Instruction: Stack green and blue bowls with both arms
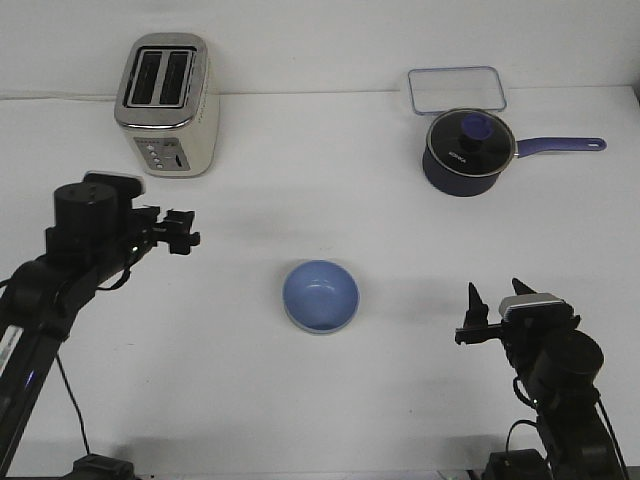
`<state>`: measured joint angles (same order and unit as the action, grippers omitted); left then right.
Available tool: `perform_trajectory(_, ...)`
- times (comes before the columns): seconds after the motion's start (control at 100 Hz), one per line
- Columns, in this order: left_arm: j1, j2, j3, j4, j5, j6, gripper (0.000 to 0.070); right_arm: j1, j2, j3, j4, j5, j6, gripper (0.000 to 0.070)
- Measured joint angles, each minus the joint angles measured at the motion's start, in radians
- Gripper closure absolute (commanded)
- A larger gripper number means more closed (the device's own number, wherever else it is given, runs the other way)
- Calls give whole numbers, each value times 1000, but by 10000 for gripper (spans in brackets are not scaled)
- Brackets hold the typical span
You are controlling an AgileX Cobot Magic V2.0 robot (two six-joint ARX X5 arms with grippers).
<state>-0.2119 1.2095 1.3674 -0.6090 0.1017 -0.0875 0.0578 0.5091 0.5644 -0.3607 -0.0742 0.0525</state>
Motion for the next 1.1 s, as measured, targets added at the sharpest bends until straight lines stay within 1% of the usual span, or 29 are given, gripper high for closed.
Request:
perform_trajectory(0.18, 51, -216, -237, 159, 1, 0, 306, 0, 0, 0, 0, 0, 0, 205)
perform_trajectory(0.39, 56, -493, -576, 306, 3, 1, 305, 0, 0, 0, 0, 0, 0, 205)
perform_trajectory(0.58, 56, -706, -783, 323, 3, -3, 306, 0, 0, 0, 0, 0, 0, 205)
perform_trajectory(0.66, 56, -775, -818, 323, 3, -14, 306, 0, 0, 0, 0, 0, 0, 205)
perform_trajectory(0.8, 56, -849, -813, 335, 2, -27, 307, 0, 0, 0, 2, 0, 0, 205)
perform_trajectory(0.99, 56, -866, -813, 304, 0, -28, 310, 0, 0, 0, 5, 0, 0, 206)
perform_trajectory(1.07, 56, -866, -813, 305, -1, -28, 341, 0, 0, 0, 5, 0, 0, 226)
perform_trajectory(1.1, 56, -866, -813, 306, -1, -28, 382, 0, 0, 0, 5, 0, 0, 258)
